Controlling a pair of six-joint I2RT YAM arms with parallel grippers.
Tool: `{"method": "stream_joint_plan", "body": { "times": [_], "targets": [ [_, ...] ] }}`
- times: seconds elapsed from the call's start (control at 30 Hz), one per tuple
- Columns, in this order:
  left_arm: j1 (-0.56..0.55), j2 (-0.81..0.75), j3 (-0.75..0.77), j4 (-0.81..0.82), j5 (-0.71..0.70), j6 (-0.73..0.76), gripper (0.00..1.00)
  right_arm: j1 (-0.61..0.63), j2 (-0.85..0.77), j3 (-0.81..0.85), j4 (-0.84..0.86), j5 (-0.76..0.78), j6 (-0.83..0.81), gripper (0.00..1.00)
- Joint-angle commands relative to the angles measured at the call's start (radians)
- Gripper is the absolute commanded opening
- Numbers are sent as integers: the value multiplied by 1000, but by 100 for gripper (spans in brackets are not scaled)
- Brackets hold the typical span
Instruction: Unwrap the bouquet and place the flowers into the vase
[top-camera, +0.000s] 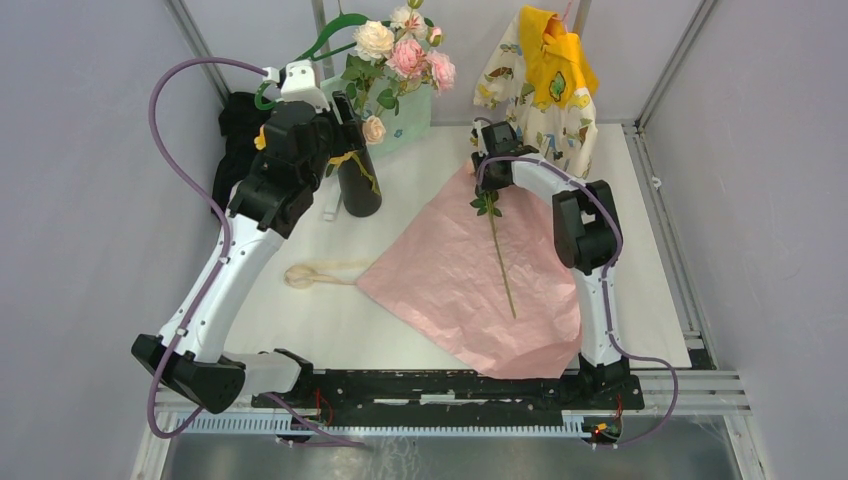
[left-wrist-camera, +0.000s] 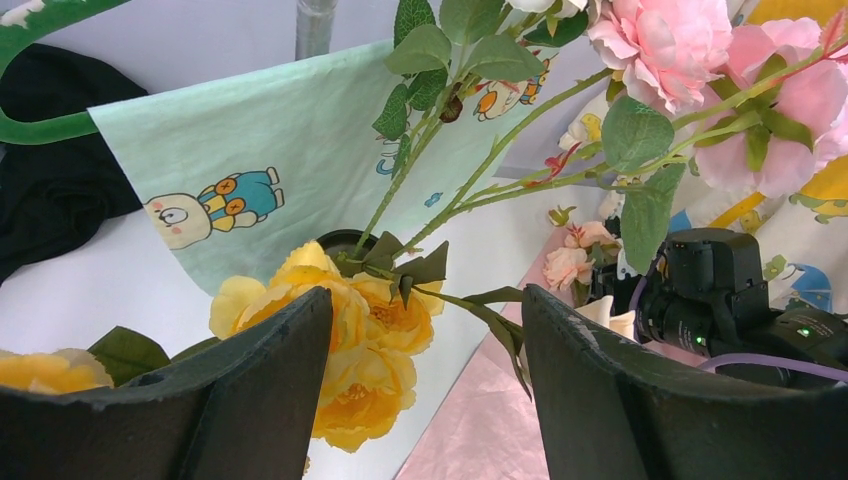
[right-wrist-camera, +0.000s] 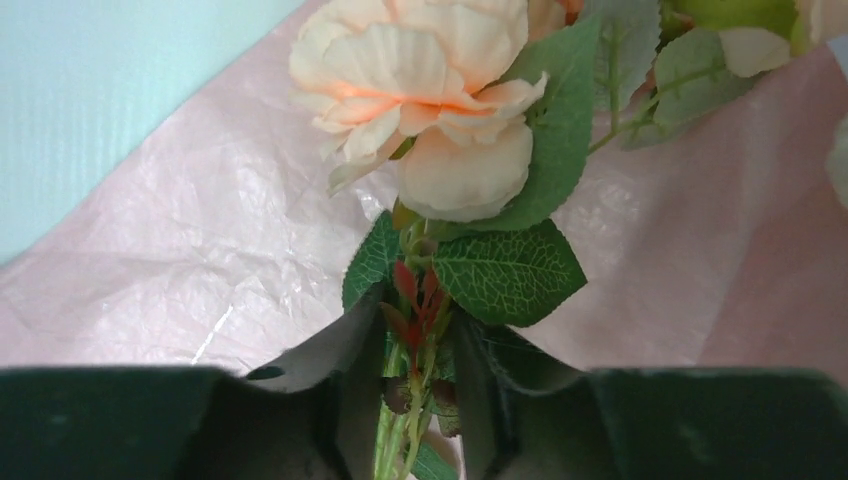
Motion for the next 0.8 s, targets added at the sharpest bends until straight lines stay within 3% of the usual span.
{"method": "stream_joint_plan", "body": {
  "times": [0.0, 0.13, 0.43, 0.63, 0.77],
  "targets": [
    [-4, 5, 27, 24, -29, 5, 76, 0, 14, 53, 24, -41, 12, 25],
    [-4, 3, 33, 24, -40, 5, 76, -1, -34, -1, 80, -107, 22, 1],
    [-6, -11, 41, 24, -61, 7, 76, 0, -331, -195, 308, -340, 124, 0],
    [-5, -44, 43, 23, -52, -4, 76, 18, -625, -449, 838, -549, 316, 0],
    [-7, -65, 41, 21, -42, -21, 76, 62, -736, -546, 1225, -610, 431, 0]
  ]
}}
